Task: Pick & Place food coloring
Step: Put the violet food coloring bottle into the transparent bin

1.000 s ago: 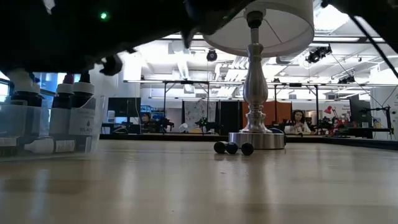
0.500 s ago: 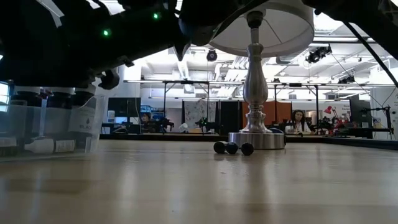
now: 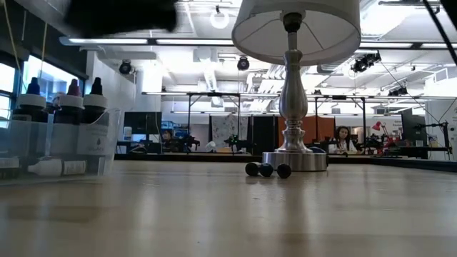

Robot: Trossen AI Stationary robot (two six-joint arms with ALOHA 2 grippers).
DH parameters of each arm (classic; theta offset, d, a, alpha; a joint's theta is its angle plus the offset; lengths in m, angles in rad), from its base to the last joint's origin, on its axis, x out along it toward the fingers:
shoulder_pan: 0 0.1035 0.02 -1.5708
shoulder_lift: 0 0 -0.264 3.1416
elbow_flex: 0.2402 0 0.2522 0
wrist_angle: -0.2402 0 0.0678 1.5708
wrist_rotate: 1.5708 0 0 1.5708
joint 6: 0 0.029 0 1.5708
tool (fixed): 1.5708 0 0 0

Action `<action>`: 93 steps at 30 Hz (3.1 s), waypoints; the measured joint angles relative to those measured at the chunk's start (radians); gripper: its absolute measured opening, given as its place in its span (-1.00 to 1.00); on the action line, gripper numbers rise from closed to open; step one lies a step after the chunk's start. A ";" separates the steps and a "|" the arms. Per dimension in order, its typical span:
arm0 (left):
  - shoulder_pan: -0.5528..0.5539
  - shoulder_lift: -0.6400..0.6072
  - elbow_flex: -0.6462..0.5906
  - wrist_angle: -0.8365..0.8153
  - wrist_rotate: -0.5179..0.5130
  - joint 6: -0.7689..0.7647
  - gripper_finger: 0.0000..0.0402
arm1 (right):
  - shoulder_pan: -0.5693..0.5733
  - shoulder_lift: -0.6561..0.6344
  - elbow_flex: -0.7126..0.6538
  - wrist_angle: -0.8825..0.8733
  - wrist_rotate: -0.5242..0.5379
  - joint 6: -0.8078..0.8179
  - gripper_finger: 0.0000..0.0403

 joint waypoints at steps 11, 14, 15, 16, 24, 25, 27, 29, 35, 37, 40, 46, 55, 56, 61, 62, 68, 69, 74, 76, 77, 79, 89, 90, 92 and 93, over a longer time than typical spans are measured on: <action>0.000 0.000 0.000 0.009 0.017 -0.002 -0.22 | -0.019 -0.125 -0.005 -0.886 0.066 0.044 -0.34; 0.000 0.000 0.000 0.010 0.018 -0.003 -0.22 | -0.033 -0.107 -0.005 -0.931 -0.024 -0.024 -0.34; 0.000 0.000 0.000 0.012 0.018 -0.003 -0.22 | -0.038 -0.100 -0.005 -0.930 -0.042 -0.053 -0.34; 0.000 0.000 0.000 0.013 0.018 -0.003 -0.22 | -0.042 -0.097 -0.005 -0.930 -0.059 -0.080 -0.34; 0.000 0.000 0.000 0.014 0.020 -0.003 -0.22 | -0.091 -0.095 -0.043 -0.899 -0.154 -0.146 -0.34; 0.000 0.000 0.000 0.014 0.021 -0.003 -0.22 | -0.094 -0.094 -0.062 -0.901 -0.171 -0.160 -0.34; 0.000 0.000 0.000 0.014 0.025 -0.004 -0.22 | -0.098 -0.093 -0.120 -0.885 -0.176 -0.187 -0.34; 0.000 0.000 0.000 0.015 0.036 -0.005 -0.22 | -0.101 -0.093 -0.185 -0.855 -0.137 -0.222 -0.34; 0.000 0.000 0.000 0.015 0.046 -0.005 -0.22 | -0.104 -0.092 -0.322 -0.787 0.048 -0.296 -0.34; 0.000 0.000 0.000 0.015 0.047 -0.005 -0.22 | -0.103 -0.094 -0.354 -0.773 0.048 -0.321 -0.34; 0.000 0.000 0.000 0.015 0.045 -0.005 -0.22 | -0.101 -0.096 -0.398 -0.741 0.044 -0.356 -0.34; 0.000 0.000 0.000 0.019 0.037 -0.004 -0.22 | -0.104 -0.100 -0.428 -0.674 0.000 -0.372 -0.34; 0.000 0.000 0.000 0.030 0.036 -0.002 -0.22 | -0.116 -0.098 -0.427 -0.684 -0.051 -0.237 -0.46; 0.000 0.000 0.000 0.029 0.036 -0.002 -0.22 | -0.116 -0.097 -0.426 -0.687 -0.058 -0.217 -0.51; 0.000 0.000 0.000 0.030 0.037 0.001 -0.22 | -0.113 -0.090 -0.373 -0.691 -0.166 -0.109 -0.68; 0.000 0.000 0.000 0.030 0.036 0.001 -0.22 | -0.105 -0.087 -0.348 -0.668 -0.199 -0.090 -0.68; 0.000 0.000 0.000 0.030 0.037 0.001 -0.22 | -0.052 -0.087 -0.227 -0.321 -0.334 -0.027 -0.59; 0.000 0.000 0.000 0.030 0.037 0.001 -0.22 | -0.043 -0.087 -0.225 -0.204 -0.311 -0.041 -0.56; 0.000 0.000 0.000 0.032 0.036 0.001 -0.22 | -0.007 -0.079 -0.312 0.416 -0.196 -0.151 -0.57; 0.000 0.000 0.000 0.032 0.036 0.002 -0.22 | -0.004 -0.053 -0.332 0.608 -0.157 -0.156 -0.63; 0.000 0.000 0.000 0.031 0.035 0.003 -0.22 | -0.007 -0.032 -0.331 0.672 -0.136 -0.153 -0.66; 0.000 0.000 0.000 0.032 0.030 0.011 -0.22 | -0.017 0.013 -0.316 0.746 -0.131 -0.143 -0.69; 0.000 0.000 0.000 0.032 0.007 0.027 -0.22 | -0.091 0.098 -0.246 0.689 -0.005 -0.060 -0.59; 0.000 0.000 0.000 0.032 0.007 0.027 -0.22 | -0.099 0.098 -0.246 0.691 -0.022 -0.060 -0.58; 0.000 0.000 0.000 0.031 0.006 0.027 -0.22 | -0.114 0.098 -0.246 0.697 -0.068 -0.058 -0.57; 0.000 0.000 0.000 0.031 0.006 0.027 -0.22 | -0.118 0.098 -0.246 0.696 -0.088 -0.050 -0.56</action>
